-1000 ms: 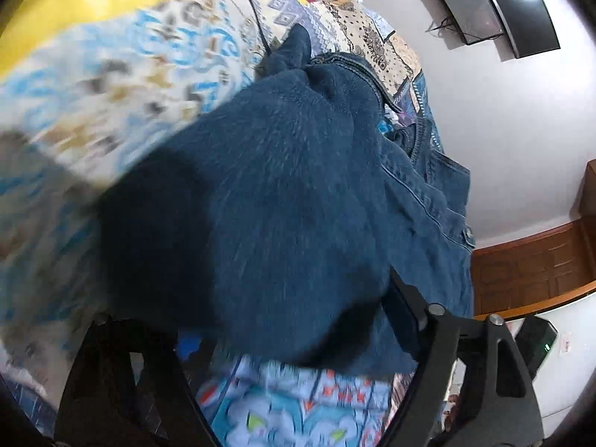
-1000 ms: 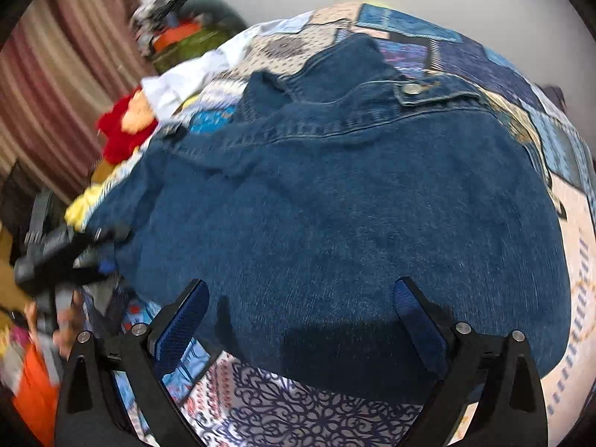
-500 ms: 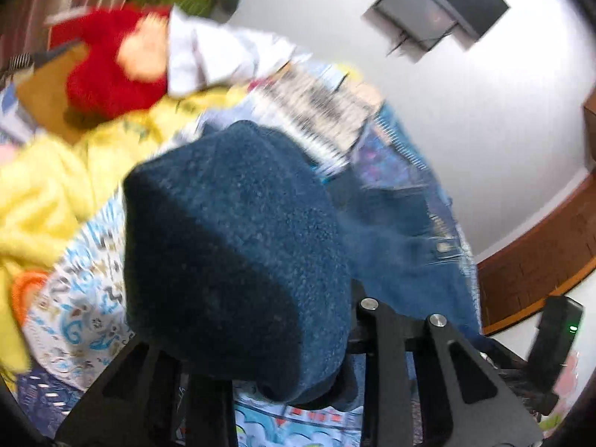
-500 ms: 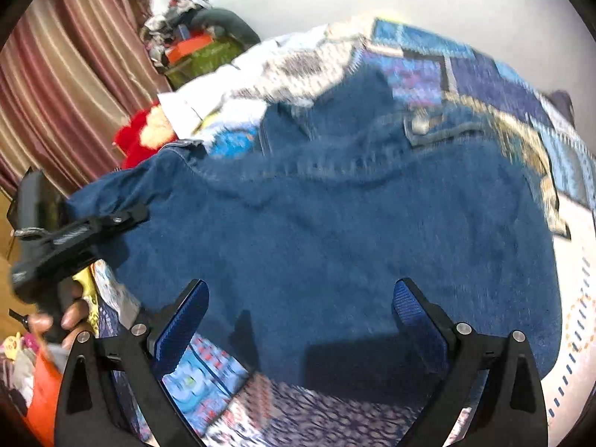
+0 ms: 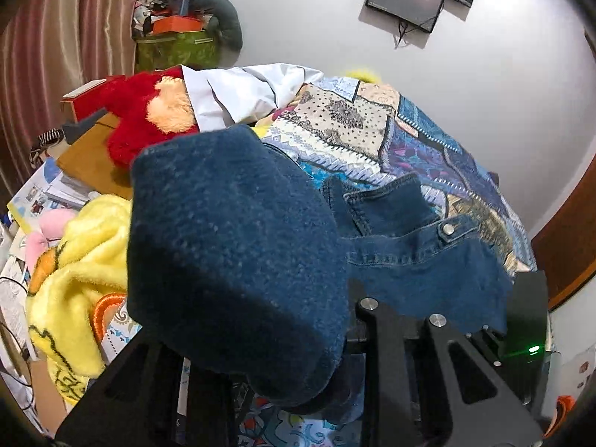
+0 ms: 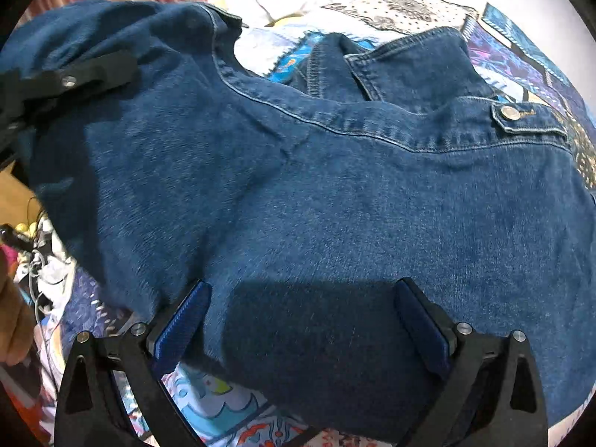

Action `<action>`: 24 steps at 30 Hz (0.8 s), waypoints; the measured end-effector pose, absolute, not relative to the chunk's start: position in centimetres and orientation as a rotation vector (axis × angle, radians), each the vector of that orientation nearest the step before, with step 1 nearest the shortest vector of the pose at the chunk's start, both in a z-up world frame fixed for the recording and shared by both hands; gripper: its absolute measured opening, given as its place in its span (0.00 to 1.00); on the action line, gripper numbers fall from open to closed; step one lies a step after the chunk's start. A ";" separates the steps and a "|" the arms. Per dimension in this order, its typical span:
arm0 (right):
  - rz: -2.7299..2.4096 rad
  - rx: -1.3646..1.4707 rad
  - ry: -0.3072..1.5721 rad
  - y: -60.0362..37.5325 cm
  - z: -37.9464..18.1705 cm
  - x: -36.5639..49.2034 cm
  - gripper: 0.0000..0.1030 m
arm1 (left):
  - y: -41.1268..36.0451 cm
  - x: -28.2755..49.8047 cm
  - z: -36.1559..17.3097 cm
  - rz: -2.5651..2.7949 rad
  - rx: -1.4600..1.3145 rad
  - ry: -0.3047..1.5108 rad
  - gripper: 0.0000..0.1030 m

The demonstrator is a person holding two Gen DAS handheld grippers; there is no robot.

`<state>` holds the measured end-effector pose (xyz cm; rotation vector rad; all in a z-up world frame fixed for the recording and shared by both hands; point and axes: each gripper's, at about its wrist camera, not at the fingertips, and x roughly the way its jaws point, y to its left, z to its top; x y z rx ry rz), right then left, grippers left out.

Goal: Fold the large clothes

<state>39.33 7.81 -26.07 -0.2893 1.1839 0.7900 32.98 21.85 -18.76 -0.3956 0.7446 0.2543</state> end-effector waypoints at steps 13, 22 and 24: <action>0.511 0.152 0.986 -15.6 -16.5 39.1 0.96 | 6.6 38.1 -10.9 0.104 -0.026 0.599 0.25; 0.320 0.273 0.918 -28.1 -13.5 36.9 0.96 | -7.8 40.1 -17.7 -0.157 0.275 0.790 0.25; 0.307 0.288 0.914 -29.5 -13.4 36.1 0.96 | -9.0 39.7 -20.5 -0.183 0.329 0.877 0.27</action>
